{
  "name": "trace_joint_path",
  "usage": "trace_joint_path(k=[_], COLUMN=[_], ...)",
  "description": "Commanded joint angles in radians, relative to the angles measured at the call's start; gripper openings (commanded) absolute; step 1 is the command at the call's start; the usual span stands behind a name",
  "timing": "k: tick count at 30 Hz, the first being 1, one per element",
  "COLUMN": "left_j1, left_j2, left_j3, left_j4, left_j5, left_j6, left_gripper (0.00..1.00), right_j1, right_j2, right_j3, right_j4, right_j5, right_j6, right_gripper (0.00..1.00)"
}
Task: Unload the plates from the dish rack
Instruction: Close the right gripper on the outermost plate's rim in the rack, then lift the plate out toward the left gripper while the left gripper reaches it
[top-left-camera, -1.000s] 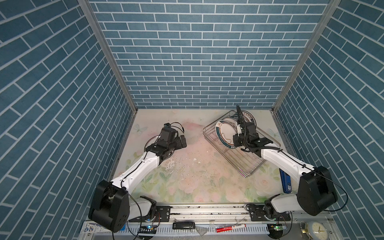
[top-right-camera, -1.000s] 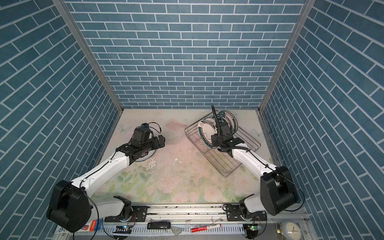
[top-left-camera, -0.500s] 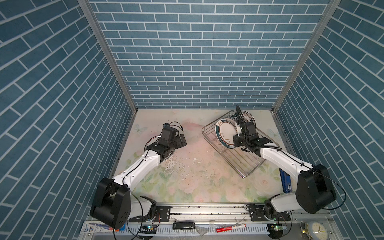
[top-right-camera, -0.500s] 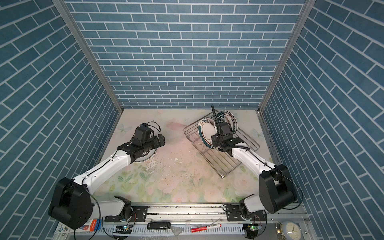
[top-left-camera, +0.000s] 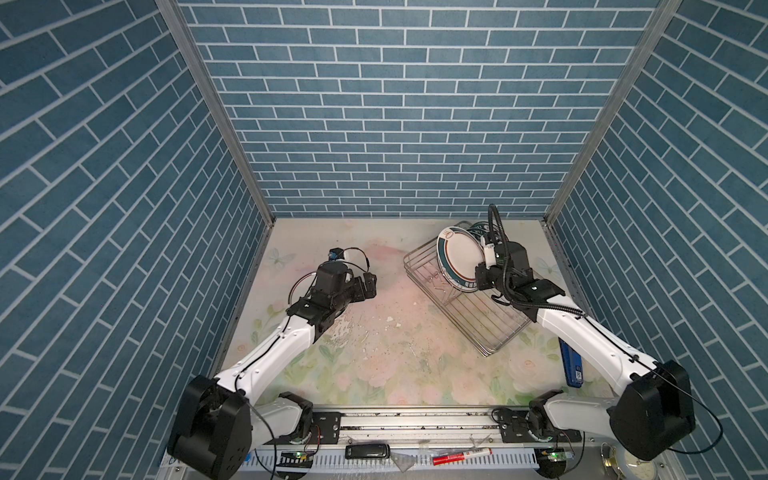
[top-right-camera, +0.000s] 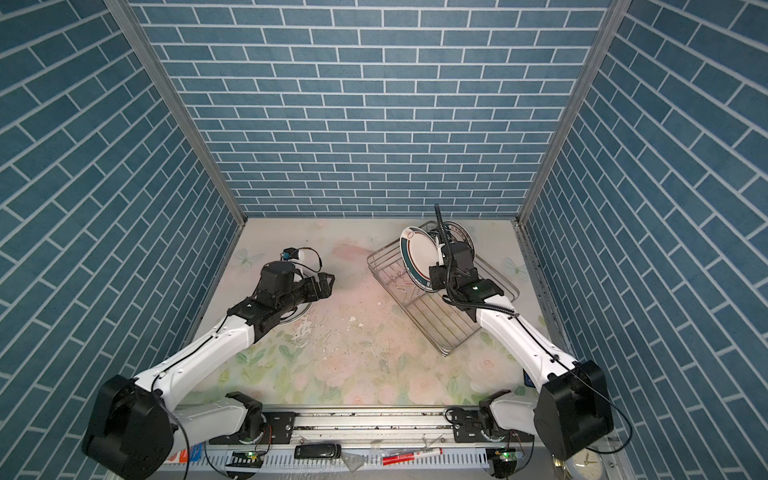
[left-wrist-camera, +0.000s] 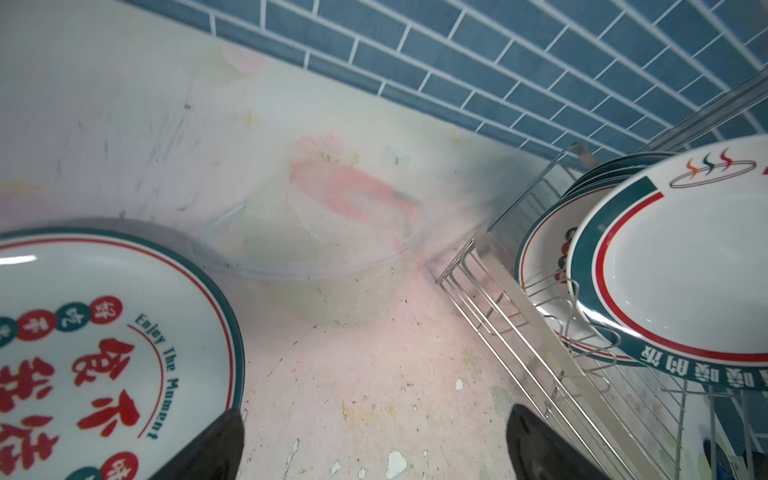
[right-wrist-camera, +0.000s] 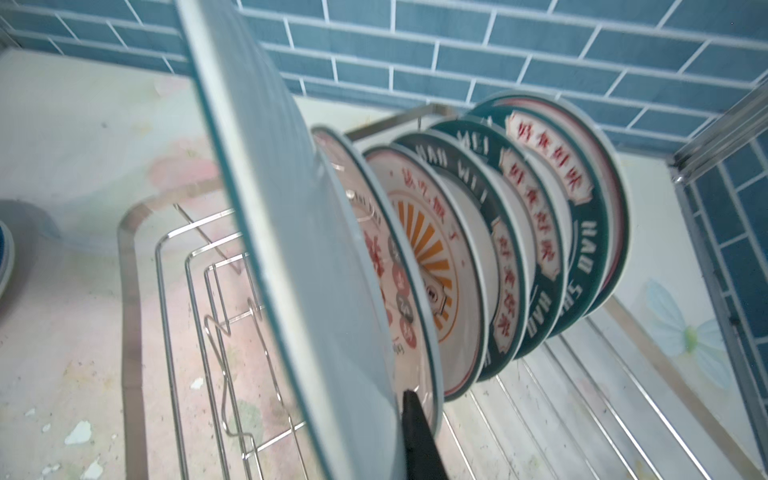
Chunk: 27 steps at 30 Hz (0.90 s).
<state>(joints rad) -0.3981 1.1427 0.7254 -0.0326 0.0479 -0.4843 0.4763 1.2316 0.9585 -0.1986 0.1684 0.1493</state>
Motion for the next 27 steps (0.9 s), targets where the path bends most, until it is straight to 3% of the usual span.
trace_joint_path(k=[1, 6, 13, 19, 27], left_j1=[-0.007, -0.011, -0.013, -0.012, -0.011], left_j2=[-0.062, -0.038, -0.005, -0.038, -0.092], left_j3=[-0.061, -0.034, -0.045, -0.051, -0.06], left_j4=[0.097, 0.046, 0.104, 0.108, 0.097], left_j5=[-0.048, -0.089, -0.032, 0.008, 0.03], left_j6=[0.065, 0.062, 0.048, 0.031, 0.014], left_gripper=[0.99, 0.99, 0.99, 0.99, 0.99], right_j1=[0.034, 0.045, 0.045, 0.043, 0.029], right_j2=[-0.123, -0.199, -0.202, -0.121, 0.015], right_j3=[-0.086, -0.144, -0.247, -0.104, -0.012], right_j4=[0.251, 0.337, 0.544, 0.345, 0.333], right_j5=[0.002, -0.02, -0.15, -0.344, -0.593], right_j6=[-0.017, -0.024, 0.081, 0.248, 0.487], right_gripper=[0.0, 0.0, 0.0, 0.0, 0.0])
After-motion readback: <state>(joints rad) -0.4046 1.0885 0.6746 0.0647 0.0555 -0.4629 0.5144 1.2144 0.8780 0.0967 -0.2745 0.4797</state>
